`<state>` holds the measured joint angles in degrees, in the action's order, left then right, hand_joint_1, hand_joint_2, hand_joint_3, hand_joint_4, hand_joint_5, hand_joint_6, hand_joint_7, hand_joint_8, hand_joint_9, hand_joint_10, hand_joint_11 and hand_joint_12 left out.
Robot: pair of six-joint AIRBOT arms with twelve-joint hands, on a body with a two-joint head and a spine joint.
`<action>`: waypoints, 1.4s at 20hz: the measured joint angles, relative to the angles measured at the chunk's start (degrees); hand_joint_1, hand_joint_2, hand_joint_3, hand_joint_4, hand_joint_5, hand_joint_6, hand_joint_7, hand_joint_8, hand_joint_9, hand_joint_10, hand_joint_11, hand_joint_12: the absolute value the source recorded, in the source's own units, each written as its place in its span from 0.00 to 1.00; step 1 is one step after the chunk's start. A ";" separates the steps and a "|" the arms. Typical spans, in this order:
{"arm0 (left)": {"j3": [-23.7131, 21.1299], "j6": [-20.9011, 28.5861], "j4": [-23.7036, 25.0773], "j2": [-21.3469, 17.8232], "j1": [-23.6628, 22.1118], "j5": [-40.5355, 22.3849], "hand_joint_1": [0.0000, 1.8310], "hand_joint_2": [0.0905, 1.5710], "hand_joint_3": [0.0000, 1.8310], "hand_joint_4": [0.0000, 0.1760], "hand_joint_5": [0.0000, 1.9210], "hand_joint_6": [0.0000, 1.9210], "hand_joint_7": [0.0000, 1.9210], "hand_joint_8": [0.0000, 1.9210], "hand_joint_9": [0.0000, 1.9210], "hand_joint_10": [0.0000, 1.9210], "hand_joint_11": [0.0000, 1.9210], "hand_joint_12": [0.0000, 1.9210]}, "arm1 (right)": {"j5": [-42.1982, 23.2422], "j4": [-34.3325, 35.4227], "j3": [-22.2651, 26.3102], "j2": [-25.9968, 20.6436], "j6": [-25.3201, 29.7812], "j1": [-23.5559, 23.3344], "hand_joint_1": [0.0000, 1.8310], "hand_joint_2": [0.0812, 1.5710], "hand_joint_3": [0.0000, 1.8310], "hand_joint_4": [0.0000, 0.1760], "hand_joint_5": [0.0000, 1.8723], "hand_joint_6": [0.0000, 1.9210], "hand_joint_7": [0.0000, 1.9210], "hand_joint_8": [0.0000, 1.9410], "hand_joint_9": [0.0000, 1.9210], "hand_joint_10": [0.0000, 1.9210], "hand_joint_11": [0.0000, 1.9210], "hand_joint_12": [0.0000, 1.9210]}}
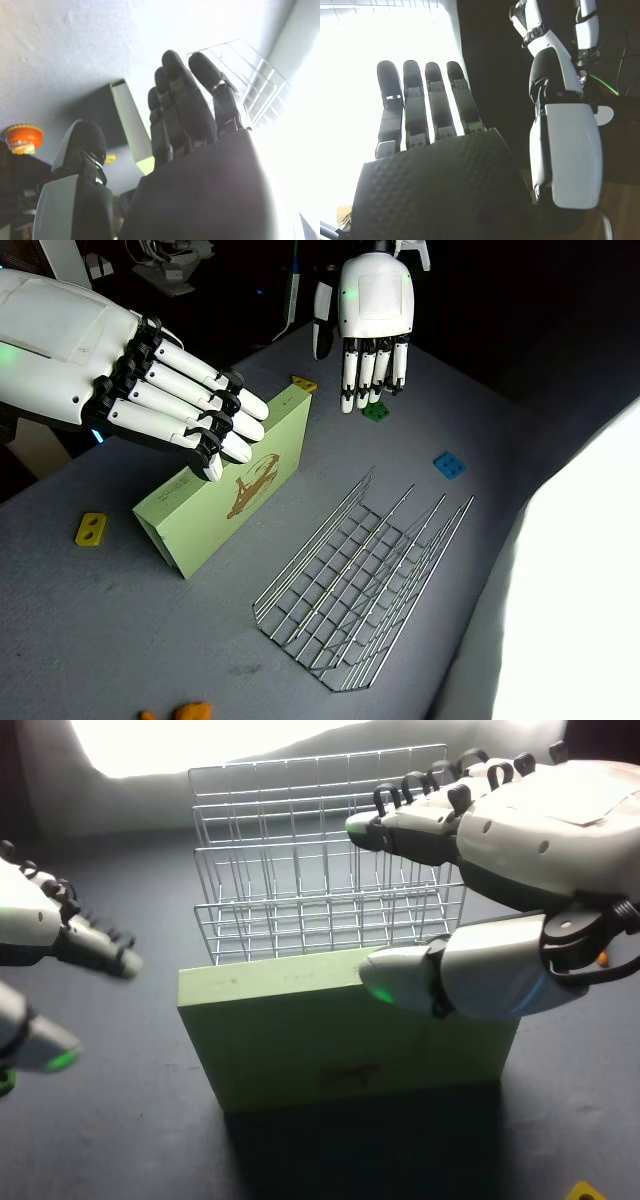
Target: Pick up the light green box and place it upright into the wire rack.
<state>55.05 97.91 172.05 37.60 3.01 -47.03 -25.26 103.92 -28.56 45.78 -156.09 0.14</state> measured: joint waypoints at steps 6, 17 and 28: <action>-0.83 0.11 0.02 0.04 0.50 0.07 0.00 0.80 0.01 0.00 0.01 0.00 0.01 0.00 0.00 0.00 0.00 0.00 | -2.89 11.93 -1.16 3.93 -6.14 -2.62 0.08 0.69 0.00 0.00 0.06 0.00 0.07 0.00 0.05 0.00 0.00 0.06; -0.17 0.96 0.02 0.04 0.50 0.02 0.00 0.80 0.01 0.00 0.01 0.01 0.02 0.01 0.01 0.00 0.00 0.00 | -6.14 19.37 -10.08 12.57 -6.21 -0.55 0.58 0.64 0.00 0.00 0.00 0.00 0.00 0.00 0.00 0.00 0.00 0.00; 1.49 1.07 0.02 0.76 1.11 0.09 0.01 0.81 0.00 0.00 0.03 0.00 0.00 0.00 0.00 0.00 0.00 0.00 | -6.58 25.53 -17.22 20.17 -6.10 2.58 0.54 0.67 0.00 0.00 0.01 0.00 0.00 0.00 0.00 0.00 0.00 0.00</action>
<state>56.53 98.98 172.07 38.37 4.12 -46.94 -31.83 129.45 -45.78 65.95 -162.19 2.72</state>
